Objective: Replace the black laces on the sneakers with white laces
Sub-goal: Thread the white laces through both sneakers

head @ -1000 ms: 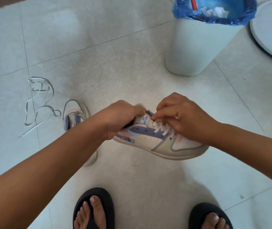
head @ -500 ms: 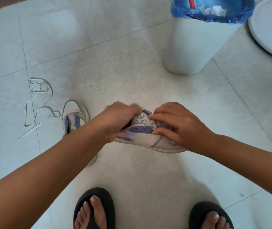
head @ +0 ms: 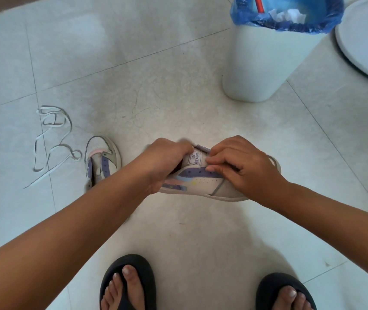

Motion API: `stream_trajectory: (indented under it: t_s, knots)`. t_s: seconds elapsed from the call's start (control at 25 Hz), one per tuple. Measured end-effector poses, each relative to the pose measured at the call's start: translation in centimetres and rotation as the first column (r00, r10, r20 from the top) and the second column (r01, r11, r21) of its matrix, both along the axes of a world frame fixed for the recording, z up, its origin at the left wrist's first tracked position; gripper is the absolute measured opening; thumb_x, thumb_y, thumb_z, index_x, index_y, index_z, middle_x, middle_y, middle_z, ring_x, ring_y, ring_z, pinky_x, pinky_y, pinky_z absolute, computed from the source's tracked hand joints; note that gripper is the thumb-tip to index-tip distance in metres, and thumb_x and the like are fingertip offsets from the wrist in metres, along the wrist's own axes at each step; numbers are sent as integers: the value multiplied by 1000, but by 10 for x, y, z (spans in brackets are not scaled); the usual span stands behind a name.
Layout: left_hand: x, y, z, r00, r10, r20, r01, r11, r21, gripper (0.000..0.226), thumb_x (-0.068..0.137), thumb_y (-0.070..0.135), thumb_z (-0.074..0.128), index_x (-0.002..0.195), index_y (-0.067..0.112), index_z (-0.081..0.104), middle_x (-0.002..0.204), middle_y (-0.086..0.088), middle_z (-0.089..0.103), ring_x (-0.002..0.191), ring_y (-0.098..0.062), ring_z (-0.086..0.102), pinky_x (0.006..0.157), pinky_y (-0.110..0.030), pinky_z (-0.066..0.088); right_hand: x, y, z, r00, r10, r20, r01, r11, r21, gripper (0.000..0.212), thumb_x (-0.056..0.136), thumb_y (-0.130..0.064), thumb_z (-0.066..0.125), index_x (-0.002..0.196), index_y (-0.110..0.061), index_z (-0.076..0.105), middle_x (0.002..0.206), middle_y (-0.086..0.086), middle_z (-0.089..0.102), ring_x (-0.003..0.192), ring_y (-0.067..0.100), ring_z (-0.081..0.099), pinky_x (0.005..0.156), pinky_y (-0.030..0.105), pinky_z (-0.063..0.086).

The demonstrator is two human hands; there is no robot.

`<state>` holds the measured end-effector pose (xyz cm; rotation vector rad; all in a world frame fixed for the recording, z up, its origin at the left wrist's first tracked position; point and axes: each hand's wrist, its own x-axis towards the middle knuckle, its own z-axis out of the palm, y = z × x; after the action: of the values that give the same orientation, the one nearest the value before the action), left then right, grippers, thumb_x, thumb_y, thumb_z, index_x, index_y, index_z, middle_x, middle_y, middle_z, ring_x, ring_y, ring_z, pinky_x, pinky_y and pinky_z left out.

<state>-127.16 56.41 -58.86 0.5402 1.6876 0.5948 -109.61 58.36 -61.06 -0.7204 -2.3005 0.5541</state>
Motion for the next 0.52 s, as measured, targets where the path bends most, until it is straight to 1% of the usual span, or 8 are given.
stream_trajectory:
  t_s: [0.12, 0.24, 0.32, 0.36, 0.4, 0.44, 0.48, 0.52]
  knots:
    - [3, -1, -5, 992, 109, 65, -108, 994, -22, 21, 88, 18, 54, 80, 3, 66, 83, -19, 67, 75, -31, 64, 78, -45, 53, 2, -7, -3, 999, -38, 17, 32, 965, 261, 16, 86, 0, 63, 71, 3, 70, 78, 15, 67, 69, 31, 62, 75, 43, 49]
    - [3, 3, -10, 923, 295, 246, -296, 955, -34, 17, 91, 14, 51, 90, 5, 64, 90, -18, 67, 75, -26, 64, 81, -49, 53, 15, -28, -15, 982, 163, 97, -183, 951, 251, 19, 89, -3, 60, 73, -2, 69, 77, 13, 66, 71, 28, 61, 74, 40, 50]
    - [-2, 8, -12, 875, 375, 307, -387, 922, -24, 12, 92, 14, 52, 96, 10, 62, 88, -10, 68, 73, -20, 63, 82, -46, 53, 33, -51, -31, 836, 394, 383, -433, 901, 18, 16, 90, -10, 60, 76, -8, 67, 77, 6, 65, 72, 24, 61, 70, 31, 49]
    - [-5, 10, -12, 854, 411, 320, -430, 903, -12, 10, 91, 14, 53, 97, 13, 62, 86, -7, 68, 72, -17, 64, 83, -45, 53, 41, -59, -35, 657, 503, 561, -428, 862, -272, 11, 89, -16, 61, 82, -10, 67, 83, 5, 65, 79, 23, 62, 71, 28, 47]
    - [-7, 11, -13, 834, 439, 333, -467, 884, 1, 9, 91, 14, 53, 96, 15, 61, 84, -5, 69, 71, -15, 64, 84, -44, 54, 48, -65, -38, 448, 609, 655, -276, 791, -547, 12, 89, -21, 61, 92, -12, 67, 93, 5, 66, 89, 22, 61, 74, 26, 44]
    - [-9, 11, -14, 819, 454, 350, -490, 871, 18, 9, 91, 13, 53, 95, 15, 61, 83, -4, 69, 69, -13, 65, 84, -43, 54, 53, -68, -39, 344, 676, 652, -132, 722, -680, 18, 89, -26, 60, 101, -15, 67, 102, 5, 65, 95, 19, 60, 76, 24, 42]
    - [-9, 10, -15, 809, 452, 374, -500, 865, 36, 11, 91, 13, 53, 97, 15, 61, 84, -4, 70, 68, -13, 66, 83, -43, 54, 54, -63, -39, 358, 694, 624, 11, 665, -746, 21, 89, -31, 60, 105, -19, 66, 106, 3, 65, 94, 13, 58, 75, 21, 40]
    - [-8, 8, -16, 802, 439, 406, -501, 864, 55, 13, 91, 12, 51, 101, 15, 61, 86, -5, 70, 68, -13, 66, 82, -43, 54, 51, -54, -41, 509, 620, 597, 136, 626, -768, 22, 89, -34, 61, 106, -21, 65, 105, 0, 65, 88, 5, 56, 74, 16, 40]
